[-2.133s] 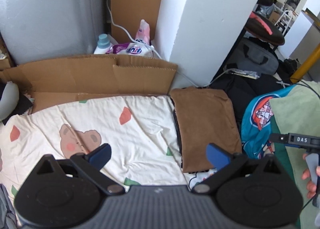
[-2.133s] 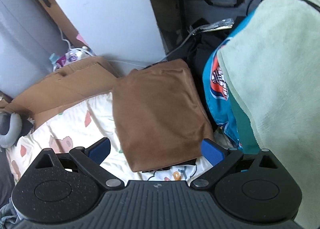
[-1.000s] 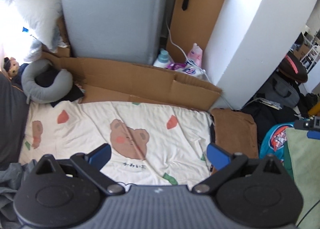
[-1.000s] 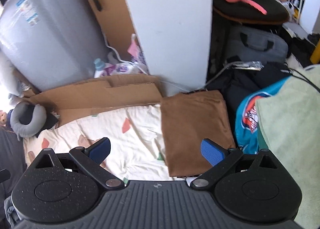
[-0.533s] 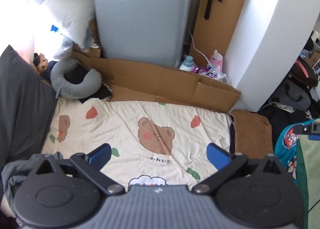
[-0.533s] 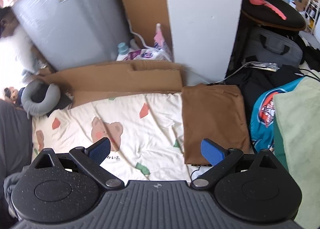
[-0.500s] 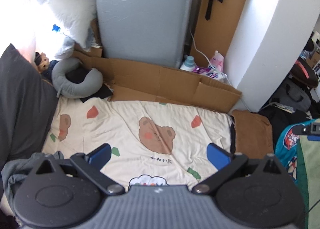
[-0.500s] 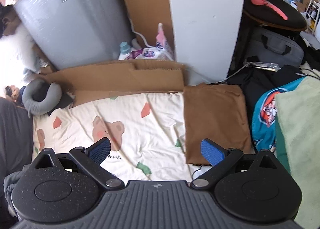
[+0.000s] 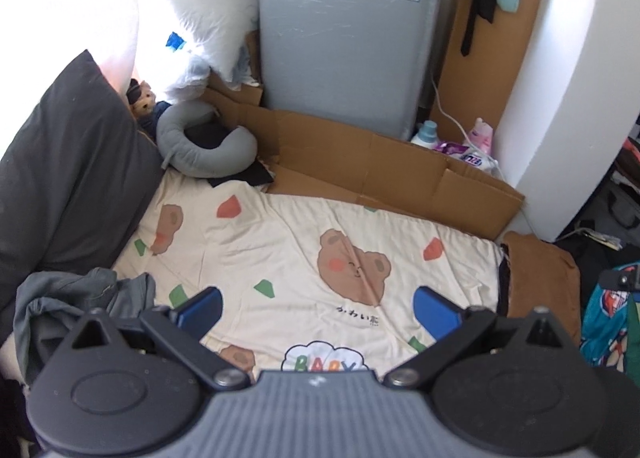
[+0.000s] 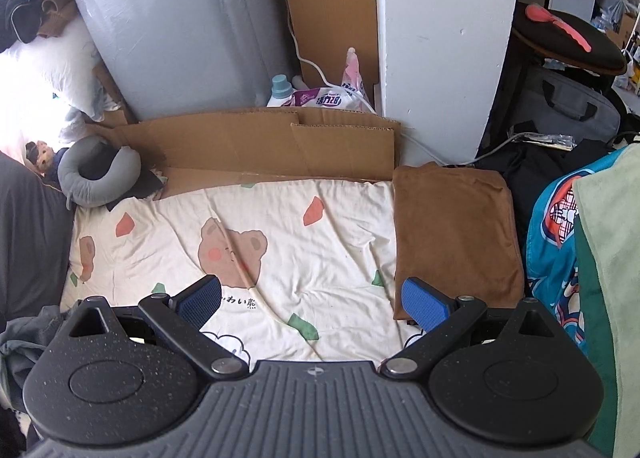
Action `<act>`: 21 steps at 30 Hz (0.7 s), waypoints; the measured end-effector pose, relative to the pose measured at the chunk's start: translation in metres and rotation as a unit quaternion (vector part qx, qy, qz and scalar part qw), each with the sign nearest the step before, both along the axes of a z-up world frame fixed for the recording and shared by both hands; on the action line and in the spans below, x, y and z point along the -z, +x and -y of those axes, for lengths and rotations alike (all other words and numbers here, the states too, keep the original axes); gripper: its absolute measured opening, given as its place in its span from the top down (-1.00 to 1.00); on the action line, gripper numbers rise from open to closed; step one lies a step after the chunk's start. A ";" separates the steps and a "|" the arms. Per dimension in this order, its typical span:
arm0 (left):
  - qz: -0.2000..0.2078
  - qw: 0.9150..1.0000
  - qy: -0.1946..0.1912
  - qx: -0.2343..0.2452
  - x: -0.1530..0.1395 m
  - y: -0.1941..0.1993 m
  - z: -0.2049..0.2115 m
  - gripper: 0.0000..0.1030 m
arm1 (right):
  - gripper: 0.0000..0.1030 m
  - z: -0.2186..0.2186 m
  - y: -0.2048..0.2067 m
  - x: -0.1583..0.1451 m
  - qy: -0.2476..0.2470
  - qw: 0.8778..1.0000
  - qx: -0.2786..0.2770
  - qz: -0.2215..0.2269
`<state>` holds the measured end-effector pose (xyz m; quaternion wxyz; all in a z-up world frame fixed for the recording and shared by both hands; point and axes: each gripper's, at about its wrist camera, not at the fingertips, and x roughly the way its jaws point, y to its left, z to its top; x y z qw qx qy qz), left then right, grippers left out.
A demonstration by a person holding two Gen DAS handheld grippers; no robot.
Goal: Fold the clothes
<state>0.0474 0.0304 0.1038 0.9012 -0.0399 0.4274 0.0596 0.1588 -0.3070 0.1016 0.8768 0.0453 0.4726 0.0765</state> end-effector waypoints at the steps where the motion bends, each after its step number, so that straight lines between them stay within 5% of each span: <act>1: 0.002 1.000 0.002 0.001 0.001 -0.002 0.002 -0.99 | -0.94 -0.003 -0.003 0.001 0.000 1.000 -0.004 0.002; 21: 0.013 1.000 0.007 -0.012 0.037 -0.034 0.024 -0.99 | -0.94 -0.037 -0.047 0.032 -0.041 0.998 -0.047 0.022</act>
